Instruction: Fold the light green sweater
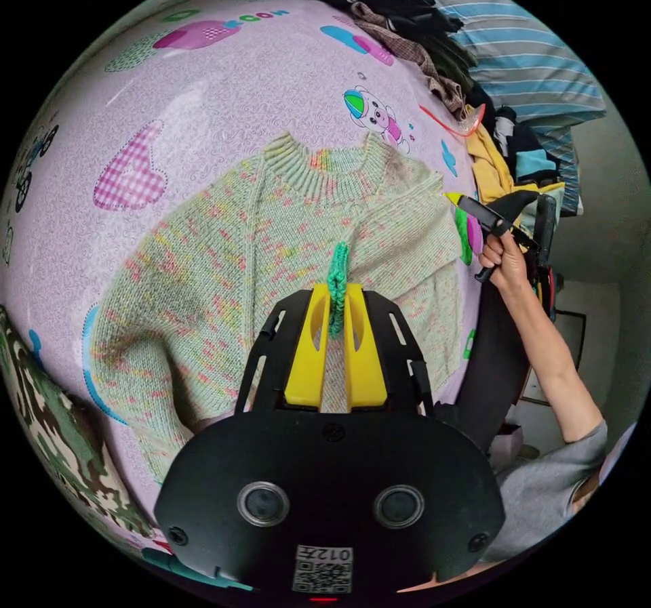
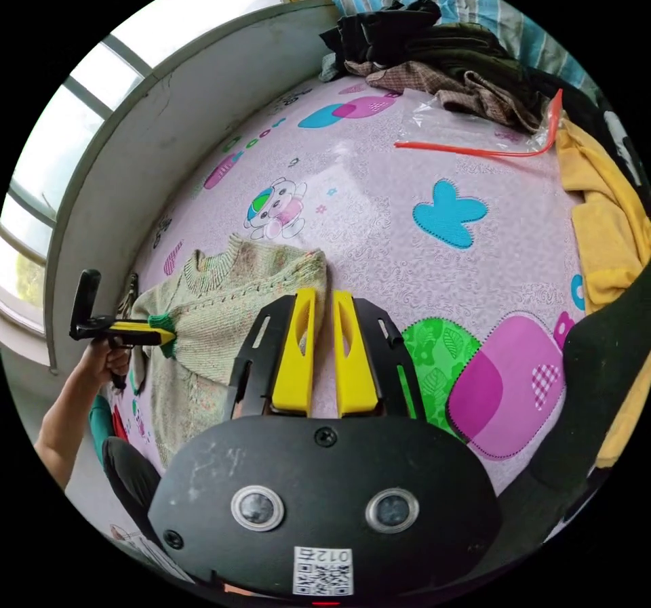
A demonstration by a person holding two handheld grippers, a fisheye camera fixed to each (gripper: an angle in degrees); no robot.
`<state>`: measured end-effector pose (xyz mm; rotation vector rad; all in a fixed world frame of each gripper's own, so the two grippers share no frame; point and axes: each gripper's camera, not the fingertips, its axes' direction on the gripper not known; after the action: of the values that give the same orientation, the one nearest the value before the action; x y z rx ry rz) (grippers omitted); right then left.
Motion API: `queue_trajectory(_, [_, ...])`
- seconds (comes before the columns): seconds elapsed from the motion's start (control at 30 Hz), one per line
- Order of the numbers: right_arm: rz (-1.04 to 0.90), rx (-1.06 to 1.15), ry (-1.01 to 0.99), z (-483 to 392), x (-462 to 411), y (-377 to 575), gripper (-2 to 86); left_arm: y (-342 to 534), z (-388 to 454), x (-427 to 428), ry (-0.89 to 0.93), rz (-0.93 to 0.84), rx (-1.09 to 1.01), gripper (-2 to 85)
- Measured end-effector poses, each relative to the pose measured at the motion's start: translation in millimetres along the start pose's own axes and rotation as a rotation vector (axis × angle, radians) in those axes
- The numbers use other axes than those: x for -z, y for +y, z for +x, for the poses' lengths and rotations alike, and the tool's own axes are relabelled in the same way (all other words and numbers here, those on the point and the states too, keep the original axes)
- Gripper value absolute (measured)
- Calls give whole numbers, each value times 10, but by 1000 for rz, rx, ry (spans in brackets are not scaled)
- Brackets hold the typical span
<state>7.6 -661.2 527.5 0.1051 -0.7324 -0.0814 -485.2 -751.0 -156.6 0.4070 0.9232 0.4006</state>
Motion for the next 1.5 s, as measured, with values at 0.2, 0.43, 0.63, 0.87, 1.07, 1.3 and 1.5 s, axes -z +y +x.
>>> queue_trajectory(0.2, [-67, -15, -173, -14, 253, 475, 61, 97, -108, 45, 57, 33, -6, 24])
queue_trajectory(0.43, [-116, 131, -181, -307, 210, 771, 64, 167, -154, 32, 107, 65, 46, 29])
queue_trajectory(0.63, [-99, 185, 67, -674, 146, 830, 1, 176, -66, 31, 59, 44, 39, 28])
queue_trajectory(0.87, [-97, 176, 119, -857, 422, 803, -7, 594, -101, 394, 8, 188, 102, 21])
queue_trajectory(1.07, [-1, 184, -5, -1206, 366, 332, -8, 568, 526, 229, -90, 223, -12, 11])
queue_trajectory(1.3, [-107, 243, 153, -1441, -134, 100, -9, 677, 837, -180, -289, 208, -70, 3])
queue_trajectory(1.5, [26, 226, 183, -1783, 5, -47, -10, 810, 985, -246, -317, 222, -93, 1])
